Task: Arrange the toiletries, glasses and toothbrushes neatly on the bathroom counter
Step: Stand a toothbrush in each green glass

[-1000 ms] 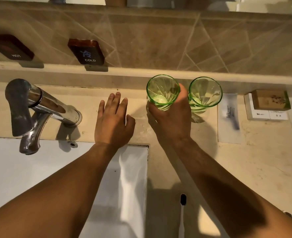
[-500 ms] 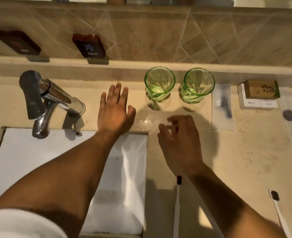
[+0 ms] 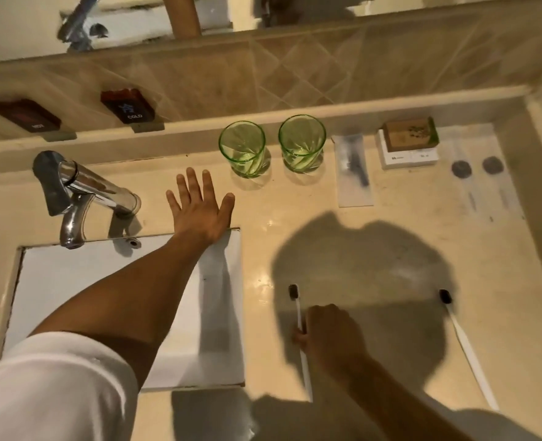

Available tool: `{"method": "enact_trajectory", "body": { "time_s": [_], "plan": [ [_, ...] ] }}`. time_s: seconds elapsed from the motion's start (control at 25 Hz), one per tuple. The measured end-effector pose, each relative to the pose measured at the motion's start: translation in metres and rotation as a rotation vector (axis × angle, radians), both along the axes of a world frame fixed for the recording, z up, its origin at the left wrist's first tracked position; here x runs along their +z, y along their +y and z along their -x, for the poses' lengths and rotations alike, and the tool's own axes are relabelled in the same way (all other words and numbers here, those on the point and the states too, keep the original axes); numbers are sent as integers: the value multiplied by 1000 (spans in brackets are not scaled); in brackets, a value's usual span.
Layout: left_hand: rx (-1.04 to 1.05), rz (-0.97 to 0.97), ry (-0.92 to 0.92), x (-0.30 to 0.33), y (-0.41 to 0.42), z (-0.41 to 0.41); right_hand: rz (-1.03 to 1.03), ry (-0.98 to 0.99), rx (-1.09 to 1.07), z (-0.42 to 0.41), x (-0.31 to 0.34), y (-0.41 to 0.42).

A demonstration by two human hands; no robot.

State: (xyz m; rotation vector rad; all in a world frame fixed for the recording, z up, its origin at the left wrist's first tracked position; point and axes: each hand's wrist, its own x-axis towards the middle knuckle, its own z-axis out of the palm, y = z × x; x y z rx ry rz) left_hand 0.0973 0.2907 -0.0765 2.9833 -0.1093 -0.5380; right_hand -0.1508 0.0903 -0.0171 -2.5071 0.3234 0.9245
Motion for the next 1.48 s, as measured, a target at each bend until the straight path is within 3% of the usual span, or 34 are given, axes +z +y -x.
{"method": "enact_trajectory", "body": {
  "time_s": [0.12, 0.36, 0.64, 0.8, 1.08, 1.48],
  "plan": [
    [16, 21, 21, 5, -10, 29, -89, -40, -114, 1, 5, -18],
    [124, 89, 1, 5, -76, 60, -353, -396, -510, -60, 38, -99],
    [247, 23, -151, -5, -108, 62, -653, -806, -643, -175, 84, -127],
    [266, 32, -188, -7, -106, 61, -783, -897, -777, -222, 78, -126],
    [274, 14, -189, -4, -108, 59, -791, -924, -792, -256, 65, -109],
    [270, -4, -205, -5, -107, 60, -476, -909, -621, -251, 42, -104]
  ]
}}
